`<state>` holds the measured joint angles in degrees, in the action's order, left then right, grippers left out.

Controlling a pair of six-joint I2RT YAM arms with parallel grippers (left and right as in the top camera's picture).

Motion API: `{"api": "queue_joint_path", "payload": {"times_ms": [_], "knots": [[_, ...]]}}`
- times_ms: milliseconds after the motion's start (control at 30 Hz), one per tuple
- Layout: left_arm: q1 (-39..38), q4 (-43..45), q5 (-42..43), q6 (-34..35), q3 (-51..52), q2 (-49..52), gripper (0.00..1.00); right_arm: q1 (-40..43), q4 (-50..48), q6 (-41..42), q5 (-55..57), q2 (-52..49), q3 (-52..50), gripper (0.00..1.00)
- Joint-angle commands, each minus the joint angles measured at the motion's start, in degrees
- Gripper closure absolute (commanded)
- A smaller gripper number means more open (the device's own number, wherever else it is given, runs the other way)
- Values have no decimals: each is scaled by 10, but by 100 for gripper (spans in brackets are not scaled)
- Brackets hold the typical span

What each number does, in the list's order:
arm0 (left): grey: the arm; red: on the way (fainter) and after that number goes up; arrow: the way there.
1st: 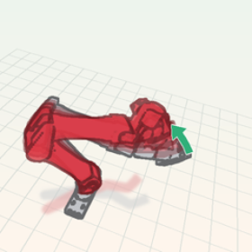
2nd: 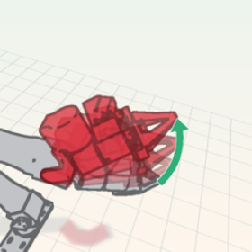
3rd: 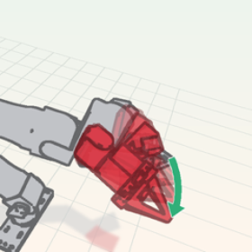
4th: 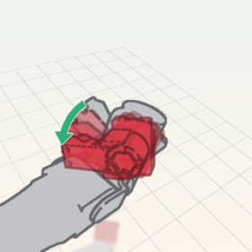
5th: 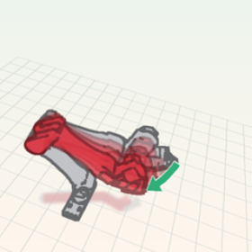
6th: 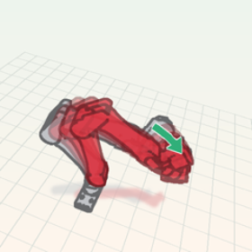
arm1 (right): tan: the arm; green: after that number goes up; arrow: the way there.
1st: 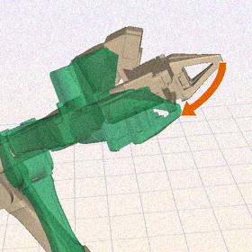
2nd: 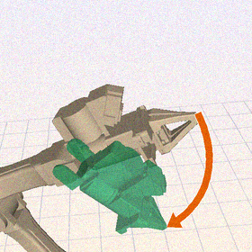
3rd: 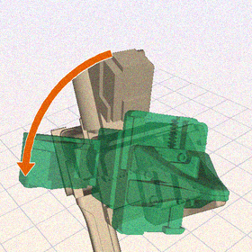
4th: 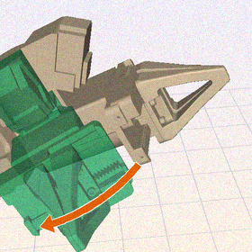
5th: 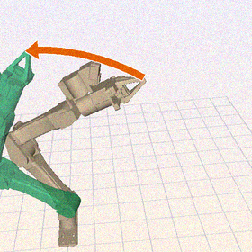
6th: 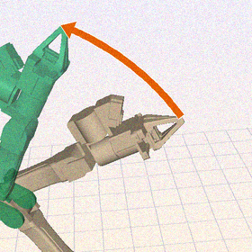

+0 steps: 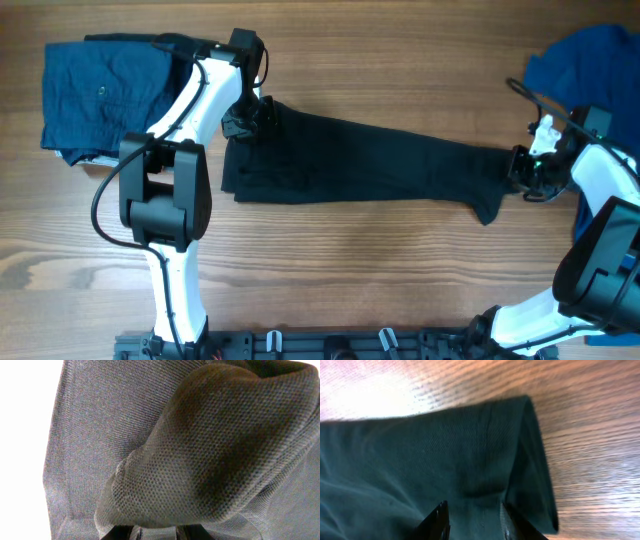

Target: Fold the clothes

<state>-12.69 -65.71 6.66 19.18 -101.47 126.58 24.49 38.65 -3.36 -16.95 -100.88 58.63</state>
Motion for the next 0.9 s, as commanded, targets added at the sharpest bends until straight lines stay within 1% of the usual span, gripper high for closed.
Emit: {"api": "queue_joint_path", "payload": {"times_ms": [0,133,200,267,333,667,867], "knots": [[3,-3,-14,-9,4,4,78,0,-20,-6,-20,9,-17,69],[3,-2,-14,-9,4,4,78,0,-33,-5,-20,9,-20,68],[3,-2,-14,-9,4,4,78,0,-37,-5,-7,9,-20,67],[3,-2,-14,-9,4,4,78,0,-39,-6,16,9,-20,61],[3,-2,-14,-9,4,4,78,0,-40,-6,41,9,-20,58],[3,-2,-14,-9,4,4,78,0,-43,10,49,9,-23,59],[3,0,-14,-9,4,4,78,-1,-91,22,14,9,-64,61]]}}
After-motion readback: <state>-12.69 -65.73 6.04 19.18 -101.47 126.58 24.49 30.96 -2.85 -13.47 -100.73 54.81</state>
